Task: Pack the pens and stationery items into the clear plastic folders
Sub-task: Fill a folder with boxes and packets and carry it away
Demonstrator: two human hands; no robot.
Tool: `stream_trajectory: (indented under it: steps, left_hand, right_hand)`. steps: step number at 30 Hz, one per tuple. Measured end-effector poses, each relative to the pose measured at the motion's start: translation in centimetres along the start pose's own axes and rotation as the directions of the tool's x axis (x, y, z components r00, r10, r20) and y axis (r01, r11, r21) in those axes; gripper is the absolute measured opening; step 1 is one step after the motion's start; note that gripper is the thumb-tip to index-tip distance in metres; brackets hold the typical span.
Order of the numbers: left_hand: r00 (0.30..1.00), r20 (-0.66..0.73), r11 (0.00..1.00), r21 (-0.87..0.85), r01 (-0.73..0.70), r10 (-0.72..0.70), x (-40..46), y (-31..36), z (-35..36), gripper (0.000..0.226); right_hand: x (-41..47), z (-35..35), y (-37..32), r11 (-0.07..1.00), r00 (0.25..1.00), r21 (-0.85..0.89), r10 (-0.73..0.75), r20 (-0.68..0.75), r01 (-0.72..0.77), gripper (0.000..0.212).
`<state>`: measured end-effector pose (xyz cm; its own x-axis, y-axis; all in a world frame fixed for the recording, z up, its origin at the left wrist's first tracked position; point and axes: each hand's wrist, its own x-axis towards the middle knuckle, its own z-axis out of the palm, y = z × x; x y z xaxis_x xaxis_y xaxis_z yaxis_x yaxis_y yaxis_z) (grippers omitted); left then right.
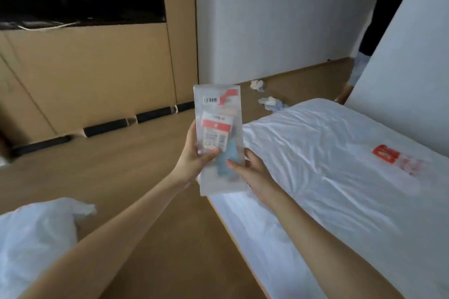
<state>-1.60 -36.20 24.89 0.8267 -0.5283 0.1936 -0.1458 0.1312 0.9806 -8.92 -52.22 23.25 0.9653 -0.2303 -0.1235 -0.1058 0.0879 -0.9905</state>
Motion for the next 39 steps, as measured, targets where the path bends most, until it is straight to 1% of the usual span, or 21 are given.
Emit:
stream_trajectory:
  steps: [3, 5, 6, 8, 9, 11, 14, 17, 21, 25, 28, 31, 33, 36, 37, 39]
  left_hand:
    - [0.988, -0.148, 0.998, -0.046, 0.047, -0.053, -0.9, -0.4, -8.8, 0.067]
    - [0.964, -0.247, 0.992, -0.103, 0.074, -0.098, -1.8, -0.7, -14.4, 0.067]
    - [0.947, -0.301, 0.989, -0.124, 0.077, -0.111, -2.3, -0.8, -16.9, 0.069]
    - [0.893, -0.431, 0.988, -0.13, 0.08, -0.13, -3.3, -0.7, -21.3, 0.07]
    - [0.861, -0.491, 0.989, -0.12, 0.082, -0.131, -3.6, -0.6, -23.1, 0.07]
    - [0.799, -0.589, 0.992, -0.078, 0.095, -0.123, -4.0, -0.7, -26.7, 0.069]
    - [0.719, -0.689, 0.987, 0.032, 0.161, -0.094, -3.0, -1.2, -32.2, 0.071]
    - [0.639, -0.766, 0.986, 0.046, 0.16, -0.068, -0.6, -1.8, -37.3, 0.073]
    - [0.522, -0.851, 0.994, 0.002, 0.106, -0.054, 3.7, -1.5, -43.4, 0.073]
    - [0.423, -0.906, 0.997, 0.014, 0.076, -0.02, 7.0, -0.6, -49.9, 0.073]
    - [0.345, -0.939, 0.998, 0.016, 0.066, -0.008, 8.4, -1.0, -54.5, 0.072]
    - [0.276, -0.961, 0.999, 0.019, 0.049, 0.004, 9.2, -2.0, -59.8, 0.072]
    - [0.238, -0.971, 0.999, 0.019, 0.038, 0.009, 9.7, -2.8, -64.0, 0.074]
    - [0.202, -0.979, 0.999, 0.04, 0.025, 0.034, 10.7, -3.8, -71.3, 0.075]
    - [0.186, -0.982, 0.999, 0.042, 0.014, 0.039, 11.2, -4.0, -73.9, 0.073]
    - [0.169, -0.985, 0.999, 0.035, -0.009, 0.036, 12.4, -3.9, -79.1, 0.071]
  right_hand:
    - [5.4, 8.0, 1.1, 0.999, 0.986, -0.012, 0.042, 0.161, -0.041, 0.029]
    - [8.6, 13.0, 1.9, 0.997, 0.955, -0.021, 0.079, 0.284, -0.077, 0.034]
    - [10.1, 15.5, 2.3, 0.995, 0.933, -0.03, 0.095, 0.348, -0.091, 0.04]
    - [13.1, 20.3, 2.9, 0.992, 0.879, -0.039, 0.122, 0.46, -0.117, 0.054]
    - [14.4, 22.5, 3.1, 0.991, 0.851, -0.041, 0.133, 0.509, -0.13, 0.057]
    - [17.1, 26.8, 3.6, 0.988, 0.787, -0.051, 0.15, 0.598, -0.149, 0.055]
    - [22.1, 32.3, 4.4, 0.983, 0.698, -0.062, 0.167, 0.696, -0.173, 0.059]
    - [27.7, 37.4, 4.3, 0.983, 0.61, -0.082, 0.168, 0.775, -0.166, 0.063]
    - [35.4, 43.8, 1.9, 0.979, 0.511, -0.143, 0.198, 0.836, -0.147, 0.058]
    - [41.7, 50.7, -0.2, 0.979, 0.415, -0.166, 0.202, 0.887, -0.12, 0.064]
    - [45.3, 55.7, 0.1, 0.974, 0.354, -0.185, 0.221, 0.908, -0.133, 0.054]
    - [48.5, 61.3, 0.9, 0.965, 0.286, -0.212, 0.248, 0.926, -0.153, 0.054]
    - [50.7, 65.4, 1.4, 0.961, 0.26, -0.232, 0.265, 0.928, -0.152, 0.056]
    - [54.7, 72.5, 2.0, 0.961, 0.227, -0.241, 0.266, 0.937, -0.133, 0.066]
    - [56.1, 74.9, 2.0, 0.963, 0.222, -0.242, 0.264, 0.939, -0.121, 0.066]
    - [59.0, 79.9, 1.5, 0.965, 0.214, -0.244, 0.261, 0.941, -0.099, 0.059]
